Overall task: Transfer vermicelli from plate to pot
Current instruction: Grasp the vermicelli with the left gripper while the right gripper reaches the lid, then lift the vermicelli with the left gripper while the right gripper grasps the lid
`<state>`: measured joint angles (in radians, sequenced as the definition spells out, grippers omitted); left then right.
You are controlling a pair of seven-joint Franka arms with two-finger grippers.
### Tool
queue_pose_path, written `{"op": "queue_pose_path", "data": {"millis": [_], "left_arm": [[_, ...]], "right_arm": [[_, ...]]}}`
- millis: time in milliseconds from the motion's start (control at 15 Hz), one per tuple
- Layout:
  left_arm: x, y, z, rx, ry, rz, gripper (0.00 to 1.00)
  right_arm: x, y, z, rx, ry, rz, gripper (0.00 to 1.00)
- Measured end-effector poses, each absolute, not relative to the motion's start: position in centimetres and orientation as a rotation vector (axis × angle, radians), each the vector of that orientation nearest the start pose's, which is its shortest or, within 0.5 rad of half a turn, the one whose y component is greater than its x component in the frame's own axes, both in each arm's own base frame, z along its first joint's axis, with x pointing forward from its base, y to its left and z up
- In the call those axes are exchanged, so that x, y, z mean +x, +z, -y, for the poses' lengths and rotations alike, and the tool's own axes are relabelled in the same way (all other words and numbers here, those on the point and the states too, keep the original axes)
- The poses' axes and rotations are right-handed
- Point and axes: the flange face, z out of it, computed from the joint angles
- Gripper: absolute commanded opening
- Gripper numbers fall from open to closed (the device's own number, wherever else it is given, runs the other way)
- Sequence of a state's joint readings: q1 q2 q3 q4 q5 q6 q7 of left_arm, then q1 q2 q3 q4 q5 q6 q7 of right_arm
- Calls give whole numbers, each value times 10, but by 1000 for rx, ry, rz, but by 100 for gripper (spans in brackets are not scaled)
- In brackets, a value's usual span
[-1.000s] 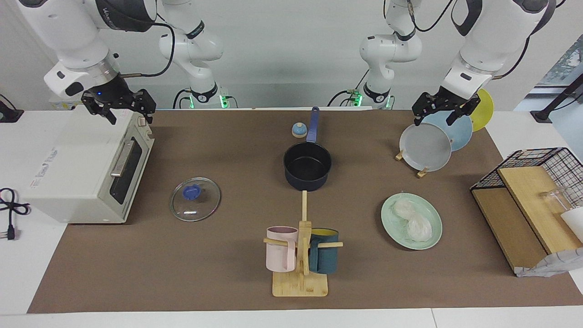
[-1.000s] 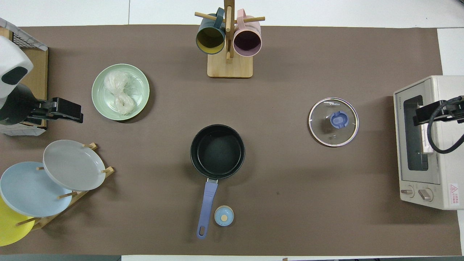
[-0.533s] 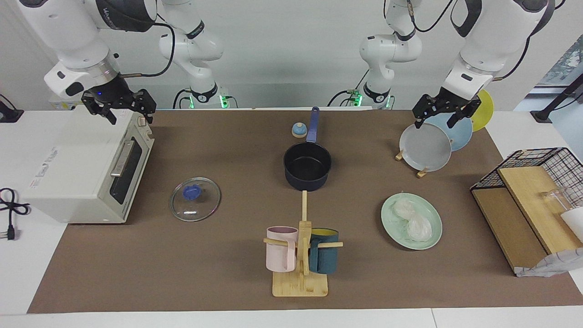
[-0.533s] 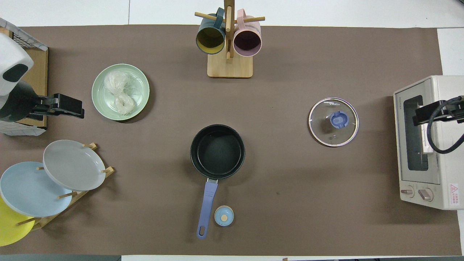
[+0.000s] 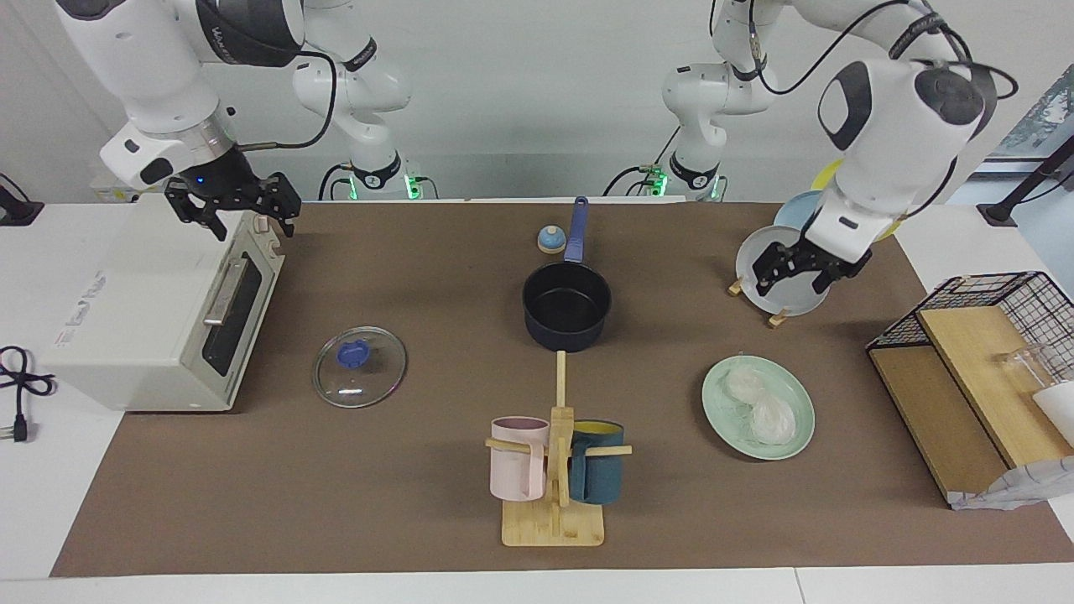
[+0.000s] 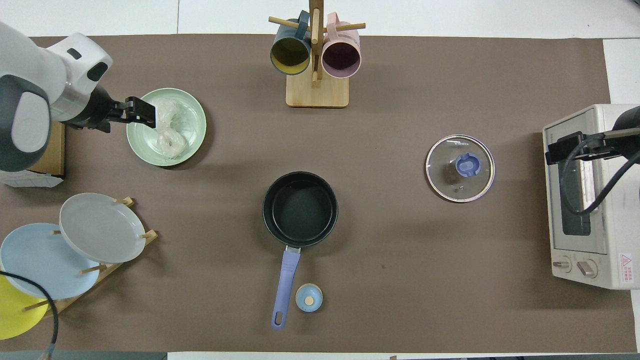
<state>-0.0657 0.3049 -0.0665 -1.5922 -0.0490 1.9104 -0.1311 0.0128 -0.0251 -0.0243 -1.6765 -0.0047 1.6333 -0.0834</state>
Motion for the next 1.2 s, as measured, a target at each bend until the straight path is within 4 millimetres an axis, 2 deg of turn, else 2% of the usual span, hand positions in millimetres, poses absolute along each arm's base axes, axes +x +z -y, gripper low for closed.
{"op": "queue_pose_path", "data": {"millis": [133, 333, 533, 667, 733, 933, 1000, 1067, 1200], "left_arm": [[668, 415, 73, -3207, -2, 65, 100], [685, 372, 68, -3195, -48, 78, 100], [692, 351, 68, -3195, -67, 98, 100], [692, 345, 68, -3194, -60, 101, 100], [693, 343, 68, -3193, -62, 101, 96], [694, 339, 68, -3192, -67, 101, 74], [694, 337, 68, -3192, -72, 102, 64], [694, 334, 68, -3192, -79, 102, 47], [692, 326, 69, -3193, -80, 101, 0]], "right_arm": [[553, 579, 2, -3143, 18, 127, 100], [571, 541, -15, -3139, 4, 173, 100], [599, 474, -37, -3137, 11, 228, 100], [607, 428, -49, -3136, 16, 259, 100], [607, 414, -53, -3135, 23, 267, 100], [606, 399, -54, -3135, 33, 271, 100], [606, 396, -54, -3136, 33, 270, 100], [607, 392, -54, -3136, 30, 271, 100], [608, 382, -56, -3135, 23, 275, 100]]}}
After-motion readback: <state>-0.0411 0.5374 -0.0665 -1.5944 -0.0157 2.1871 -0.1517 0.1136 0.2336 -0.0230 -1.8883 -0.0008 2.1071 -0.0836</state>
